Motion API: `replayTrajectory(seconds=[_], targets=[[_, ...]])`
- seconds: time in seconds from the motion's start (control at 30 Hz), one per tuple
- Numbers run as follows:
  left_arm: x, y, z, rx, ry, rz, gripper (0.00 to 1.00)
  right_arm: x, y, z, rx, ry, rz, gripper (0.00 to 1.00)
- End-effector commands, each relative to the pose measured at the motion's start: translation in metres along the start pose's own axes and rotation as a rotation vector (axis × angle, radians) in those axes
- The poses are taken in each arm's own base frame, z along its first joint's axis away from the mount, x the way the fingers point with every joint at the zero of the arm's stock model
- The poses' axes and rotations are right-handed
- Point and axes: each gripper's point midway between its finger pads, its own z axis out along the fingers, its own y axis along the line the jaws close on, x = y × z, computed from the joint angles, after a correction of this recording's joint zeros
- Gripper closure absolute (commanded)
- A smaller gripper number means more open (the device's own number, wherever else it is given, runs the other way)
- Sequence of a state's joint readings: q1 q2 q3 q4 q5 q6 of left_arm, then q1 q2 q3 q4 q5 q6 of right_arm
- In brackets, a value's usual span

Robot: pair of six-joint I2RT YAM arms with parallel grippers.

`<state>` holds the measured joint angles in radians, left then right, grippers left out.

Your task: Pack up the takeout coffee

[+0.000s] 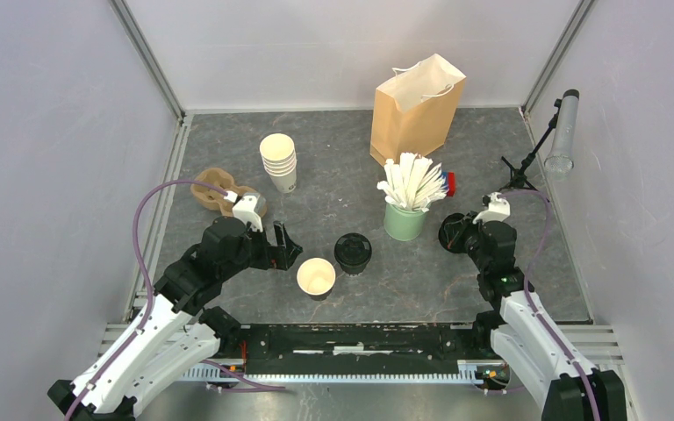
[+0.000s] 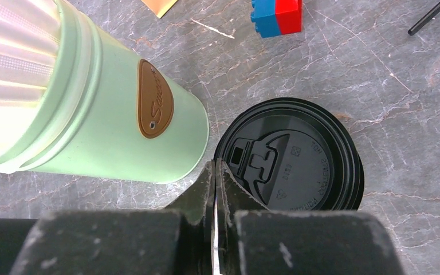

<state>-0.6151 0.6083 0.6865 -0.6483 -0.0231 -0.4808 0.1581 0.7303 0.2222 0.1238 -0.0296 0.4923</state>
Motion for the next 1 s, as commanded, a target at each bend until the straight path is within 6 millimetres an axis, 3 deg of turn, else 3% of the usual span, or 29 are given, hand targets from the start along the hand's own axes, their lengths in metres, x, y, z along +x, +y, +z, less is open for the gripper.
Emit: replayTrajectory(seconds=[0.0, 0.1, 0.2, 0.23, 0.3, 0.97], targets=[[-0.005, -0.004, 0.001, 0.021, -0.018, 0.038, 0.0, -0.019, 0.01, 0.0, -0.035, -0.039, -0.01, 1.0], [-0.005, -0.003, 0.001, 0.02, -0.016, 0.038, 0.0, -0.019, 0.013, 0.001, -0.045, -0.038, -0.001, 0.98], [-0.004, -0.004, 0.001, 0.021, -0.013, 0.038, 0.0, -0.017, 0.012, 0.002, -0.045, -0.027, 0.01, 0.86], [-0.004, -0.004, 0.002, 0.02, -0.012, 0.038, 0.0, -0.016, 0.012, 0.002, -0.045, -0.024, 0.009, 0.87], [-0.004, -0.004, 0.001, 0.021, -0.013, 0.039, 0.0, -0.016, 0.013, 0.002, -0.051, -0.023, 0.01, 0.99], [-0.004, -0.004, 0.001, 0.024, -0.012, 0.039, 0.0, -0.038, 0.012, -0.005, -0.024, -0.089, -0.004, 1.0]])
